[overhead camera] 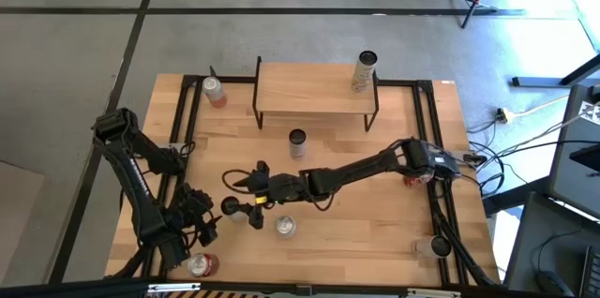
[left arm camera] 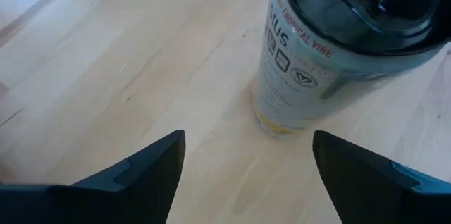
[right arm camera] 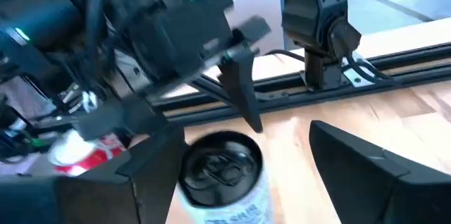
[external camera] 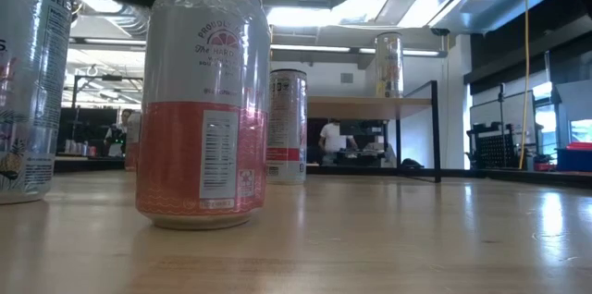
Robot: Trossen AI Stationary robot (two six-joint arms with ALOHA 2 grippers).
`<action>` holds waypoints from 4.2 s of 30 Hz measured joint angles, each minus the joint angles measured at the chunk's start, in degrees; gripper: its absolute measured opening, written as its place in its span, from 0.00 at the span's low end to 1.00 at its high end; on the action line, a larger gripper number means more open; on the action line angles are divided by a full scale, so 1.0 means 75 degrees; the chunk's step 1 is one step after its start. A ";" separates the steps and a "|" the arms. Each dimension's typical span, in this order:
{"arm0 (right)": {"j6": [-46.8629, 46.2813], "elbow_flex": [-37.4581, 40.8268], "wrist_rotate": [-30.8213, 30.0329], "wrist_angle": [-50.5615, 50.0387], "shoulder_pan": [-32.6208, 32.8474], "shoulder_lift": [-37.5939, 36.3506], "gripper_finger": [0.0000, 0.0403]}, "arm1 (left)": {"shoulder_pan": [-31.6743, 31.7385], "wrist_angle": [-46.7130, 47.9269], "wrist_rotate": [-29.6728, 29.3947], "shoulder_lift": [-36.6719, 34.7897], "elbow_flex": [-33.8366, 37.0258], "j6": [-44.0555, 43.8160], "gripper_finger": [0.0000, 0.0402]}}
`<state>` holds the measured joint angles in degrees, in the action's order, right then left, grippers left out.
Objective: Place canned beverage on shelf
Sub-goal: Put the white and yellow soda can aligned with other white and yellow soda can on the shelf
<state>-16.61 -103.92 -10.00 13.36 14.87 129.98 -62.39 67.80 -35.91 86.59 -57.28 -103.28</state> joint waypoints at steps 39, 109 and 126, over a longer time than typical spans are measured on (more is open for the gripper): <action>0.0684 -0.0009 0.0265 0.0353 0.0009 0.0693 0.74 | 0.0504 -0.0134 -0.0548 0.0000 -0.0009 0.0052 0.77; 0.1872 0.5498 0.1611 -0.5819 -0.3041 -1.0999 0.54 | 0.5069 0.0345 -0.0720 -0.0006 -0.4616 0.8039 0.77; 0.2905 0.6445 0.4034 -0.4712 -0.6435 -0.9998 0.54 | 0.6090 -0.0744 -0.0685 -0.0003 -0.4360 1.0072 0.77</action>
<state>5.17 -55.58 20.26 -21.98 -33.39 55.00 -16.71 62.22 -41.04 86.56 -89.97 -27.75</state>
